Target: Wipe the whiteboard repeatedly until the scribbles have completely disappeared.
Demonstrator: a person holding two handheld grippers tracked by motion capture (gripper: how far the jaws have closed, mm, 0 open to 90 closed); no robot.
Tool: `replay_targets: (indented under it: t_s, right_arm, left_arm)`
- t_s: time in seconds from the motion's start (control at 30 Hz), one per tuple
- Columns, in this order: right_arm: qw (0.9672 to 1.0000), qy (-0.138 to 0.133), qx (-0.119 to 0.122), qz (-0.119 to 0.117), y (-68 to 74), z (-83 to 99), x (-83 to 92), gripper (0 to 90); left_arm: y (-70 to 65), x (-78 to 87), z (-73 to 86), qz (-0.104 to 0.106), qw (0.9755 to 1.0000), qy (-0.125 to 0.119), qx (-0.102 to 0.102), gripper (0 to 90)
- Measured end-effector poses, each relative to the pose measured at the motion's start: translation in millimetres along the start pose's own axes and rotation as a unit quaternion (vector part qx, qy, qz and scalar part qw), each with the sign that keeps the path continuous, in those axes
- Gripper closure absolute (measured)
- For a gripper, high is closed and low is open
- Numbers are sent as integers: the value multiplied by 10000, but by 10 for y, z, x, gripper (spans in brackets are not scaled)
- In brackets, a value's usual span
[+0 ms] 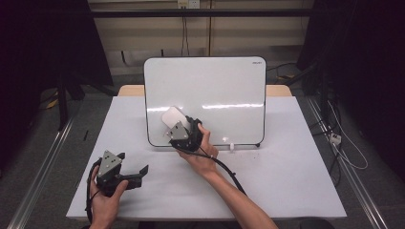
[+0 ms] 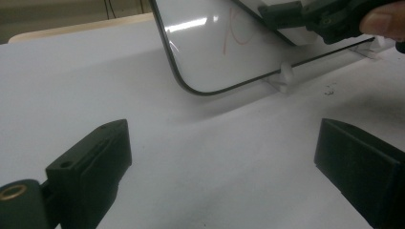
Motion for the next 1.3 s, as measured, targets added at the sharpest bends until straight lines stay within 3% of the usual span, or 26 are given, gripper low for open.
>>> replay_targets:
  t_s: [0.07, 0.2, 0.33, 0.43, 0.53, 0.7, 0.83, 1.0, 1.3]
  right_arm:
    - [10000, 2, -6, -89, 28, 13, 3, 316]
    - [9996, 19, 237, -142, 131, 57, 18, 316]
    - [9994, 44, 259, -207, 110, 72, 26, 316]
    - [9995, 59, 284, -139, 30, 70, 25, 316]
    - [9999, 113, 3, -16, -131, 30, 19, 316]
    - [9998, 83, -191, 48, -335, -71, -16, 316]
    - [9995, 67, -296, 100, -410, -166, -48, 316]
    - [9994, 16, -297, 202, -343, -155, -40, 316]
    - [9998, -28, 194, -47, 147, -96, -42, 316]
  left_arm:
    - [0, 6, 3, 1, 10000, -16, 8, 53]
    - [3, 8, -2, 1, 10000, -25, 11, 53]
    - [11, 10, 5, 16, 10000, -15, 23, 53]
    - [23, 20, 12, 27, 10000, -17, 54, 53]
    - [21, 28, 18, 29, 10000, -9, 41, 53]
    - [11, 18, 17, 50, 10000, 11, 60, 53]
    - [16, 9, 18, 40, 10000, 12, 63, 53]
    - [31, 9, 19, 16, 10000, 16, 67, 52]
    - [9, -3, 16, 22, 10000, 38, 31, 53]
Point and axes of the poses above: each handheld gripper's, and its own axes: x roughly backward along the jaws, z roughly out of its underside, y roughly to its left, the point moved 5 cm from there along -x, roughly forward along the jaws, and after that the axes turned 6 degrees about y, right-handed, at the moved point
